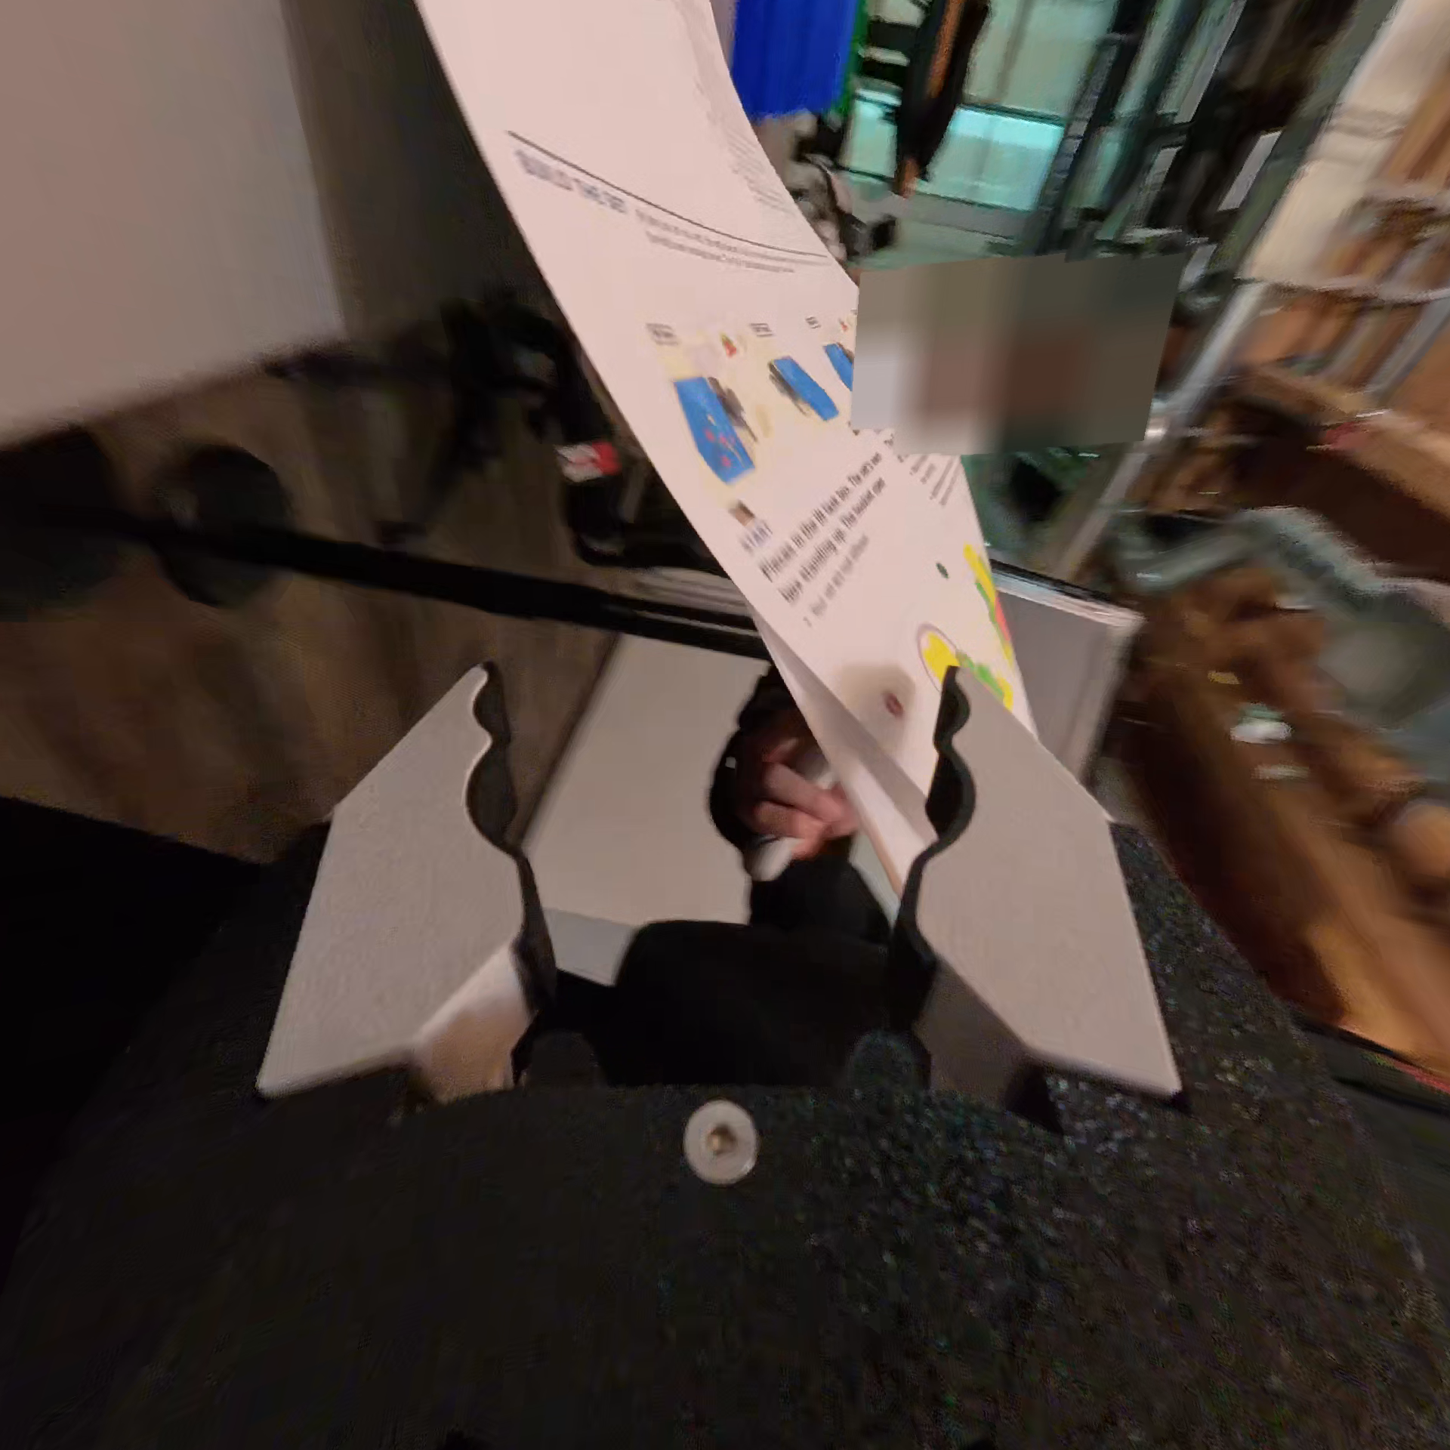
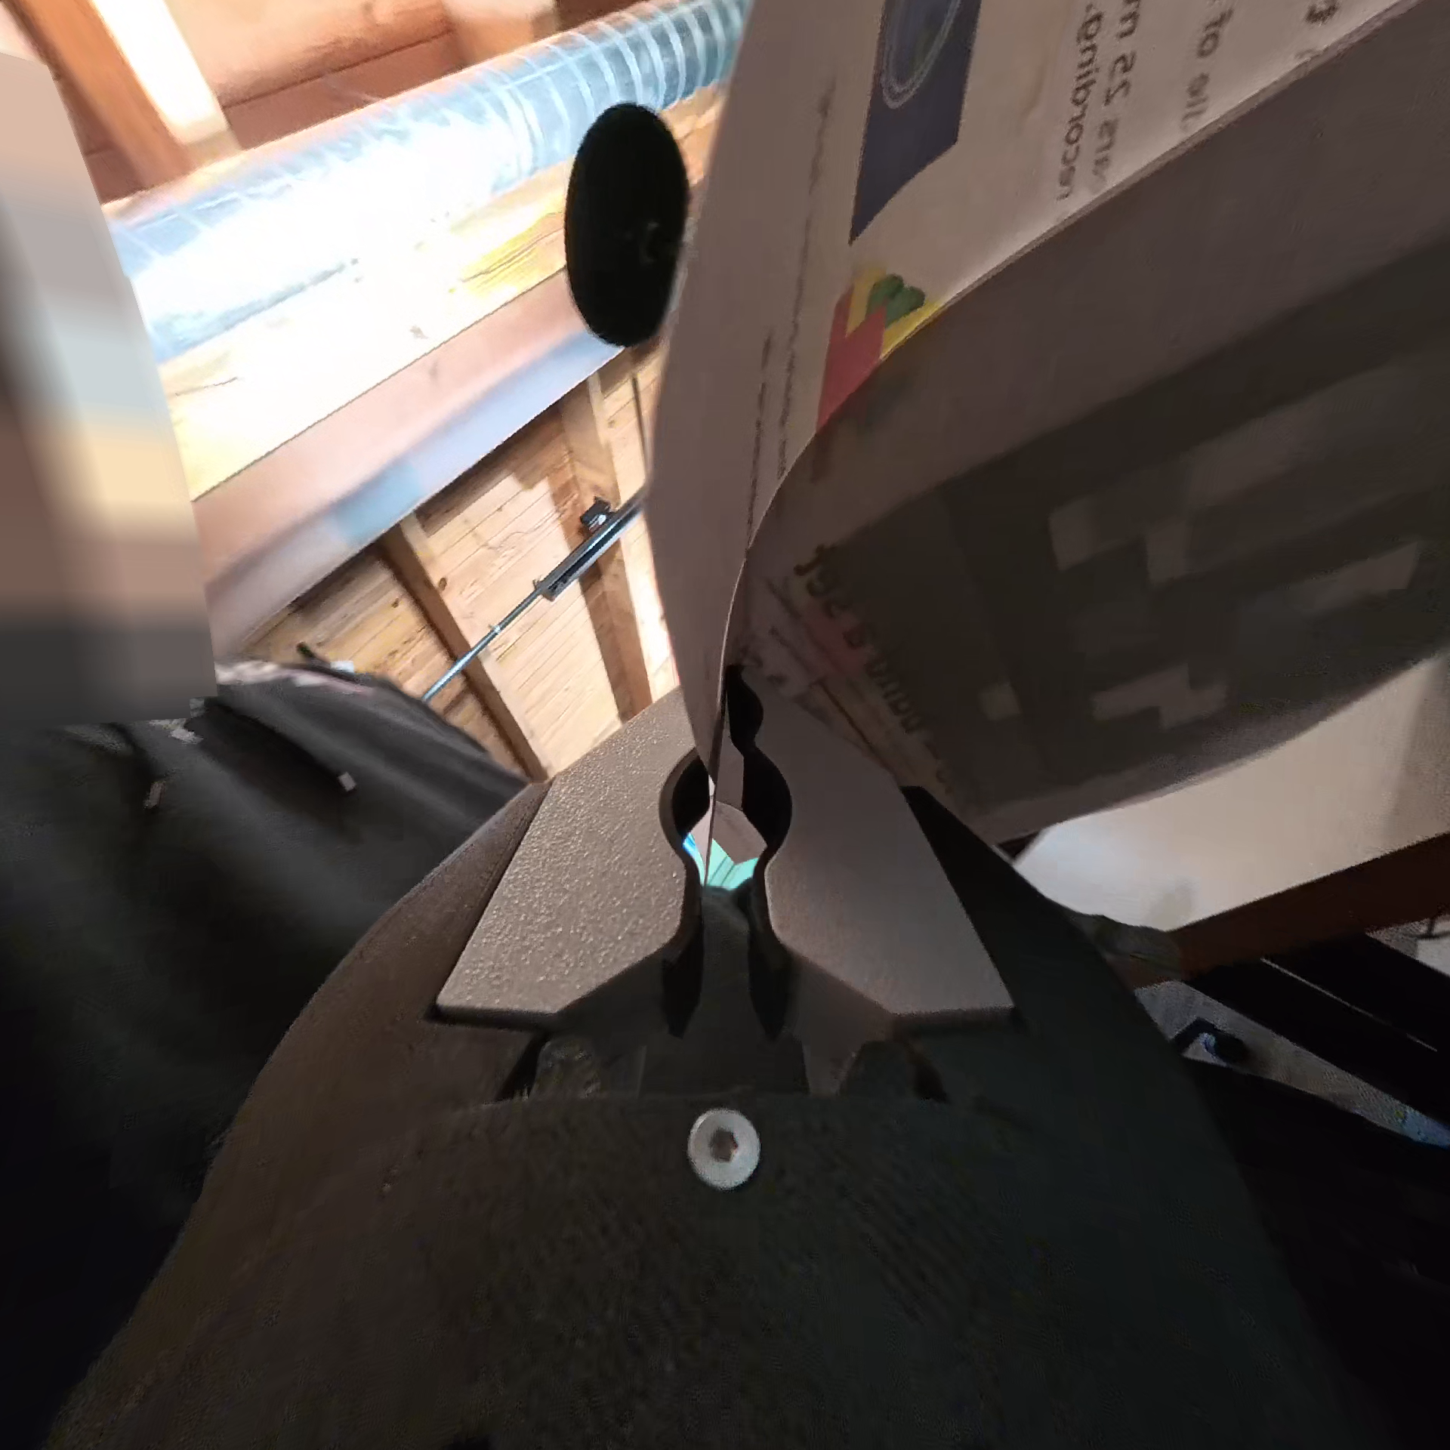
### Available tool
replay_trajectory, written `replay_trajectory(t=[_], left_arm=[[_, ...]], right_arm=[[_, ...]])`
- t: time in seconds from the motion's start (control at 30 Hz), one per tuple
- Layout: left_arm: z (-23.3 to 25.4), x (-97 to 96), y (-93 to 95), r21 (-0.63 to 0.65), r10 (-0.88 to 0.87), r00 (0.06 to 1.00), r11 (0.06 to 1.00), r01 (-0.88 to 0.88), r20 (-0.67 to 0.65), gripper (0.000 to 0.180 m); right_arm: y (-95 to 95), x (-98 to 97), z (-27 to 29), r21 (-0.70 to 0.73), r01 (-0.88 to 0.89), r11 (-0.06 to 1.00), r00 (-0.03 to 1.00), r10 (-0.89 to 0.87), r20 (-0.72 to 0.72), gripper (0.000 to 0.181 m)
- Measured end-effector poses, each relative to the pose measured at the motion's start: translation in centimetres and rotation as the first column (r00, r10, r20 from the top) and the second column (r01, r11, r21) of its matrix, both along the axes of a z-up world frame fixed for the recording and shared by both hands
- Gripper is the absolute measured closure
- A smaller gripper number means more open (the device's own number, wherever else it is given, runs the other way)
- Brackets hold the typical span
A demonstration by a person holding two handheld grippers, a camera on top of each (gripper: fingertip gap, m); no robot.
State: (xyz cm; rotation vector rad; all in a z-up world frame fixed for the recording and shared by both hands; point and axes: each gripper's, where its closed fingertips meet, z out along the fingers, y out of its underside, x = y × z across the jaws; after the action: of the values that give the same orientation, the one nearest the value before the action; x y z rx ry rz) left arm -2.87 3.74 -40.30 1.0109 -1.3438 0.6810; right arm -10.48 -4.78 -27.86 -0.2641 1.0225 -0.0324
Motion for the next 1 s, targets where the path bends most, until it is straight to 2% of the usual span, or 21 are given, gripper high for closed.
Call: replay_trajectory(t=[0.07, 0.13, 0.23, 0.27, 0.37, 0.5, 0.67, 0.83, 1.0], left_arm=[[1.5, -0.6, -0.9, -0.135, -0.026, 0.983, 0.991, 0.002, -0.181, 0.088], [1.8, -1.1, -1.9, -0.201, -0.061, 0.958, 0.980, 0.003, -0.281, 0.115], [0.5, -4.3, -2.6, -0.231, -0.199, 0.945, 0.963, 0.139, -0.260, 0.169], [0.0, -5.6, -2.6, -0.242, -0.241, 0.939, 0.953, 0.182, -0.244, 0.176], [-2.2, -9.6, -2.3, -0.215, -0.319, 0.931, 0.936, 0.279, -0.180, 0.180], [-5.3, -14.0, -2.1, -0.165, -0.384, 0.903, 0.920, 0.356, -0.193, 0.180], [-12.8, -17.7, -2.0, -0.030, -0.457, 0.881, 0.889, 0.457, -0.122, 0.180], [-20.8, -17.7, -3.7, 0.040, -0.469, 0.883, 0.882, 0.470, -0.036, 0.180], [-26.7, -12.9, -6.5, -0.007, -0.377, 0.923, 0.926, 0.378, 0.084, 0.180]], right_arm=[[1.5, -1.3, 0.5, -0.052, -0.003, 0.999, 1.000, 0.002, -0.019, 0.181], [3.0, -2.7, -0.1, -0.083, 0.003, 0.997, 0.996, -0.010, -0.089, 0.181], [4.5, -5.7, -1.9, -0.067, 0.086, 0.994, 0.977, -0.097, -0.188, 0.181], [5.0, -6.9, -2.5, -0.042, 0.106, 0.994, 0.972, -0.112, -0.209, 0.181], [6.3, -10.8, -5.2, -0.015, 0.188, 0.982, 0.936, -0.184, -0.299, 0.181], [6.6, -16.1, -9.6, 0.038, 0.288, 0.957, 0.882, -0.250, -0.401, 0.181], [6.7, -21.0, -17.9, 0.030, 0.269, 0.963, 0.807, -0.208, -0.553, 0.181], [4.4, -21.2, -27.1, 0.015, 0.164, 0.986, 0.809, -0.126, -0.574, 0.181], [0.0, -15.3, -33.1, -0.031, 0.099, 0.995, 0.865, -0.101, -0.491, 0.181]])
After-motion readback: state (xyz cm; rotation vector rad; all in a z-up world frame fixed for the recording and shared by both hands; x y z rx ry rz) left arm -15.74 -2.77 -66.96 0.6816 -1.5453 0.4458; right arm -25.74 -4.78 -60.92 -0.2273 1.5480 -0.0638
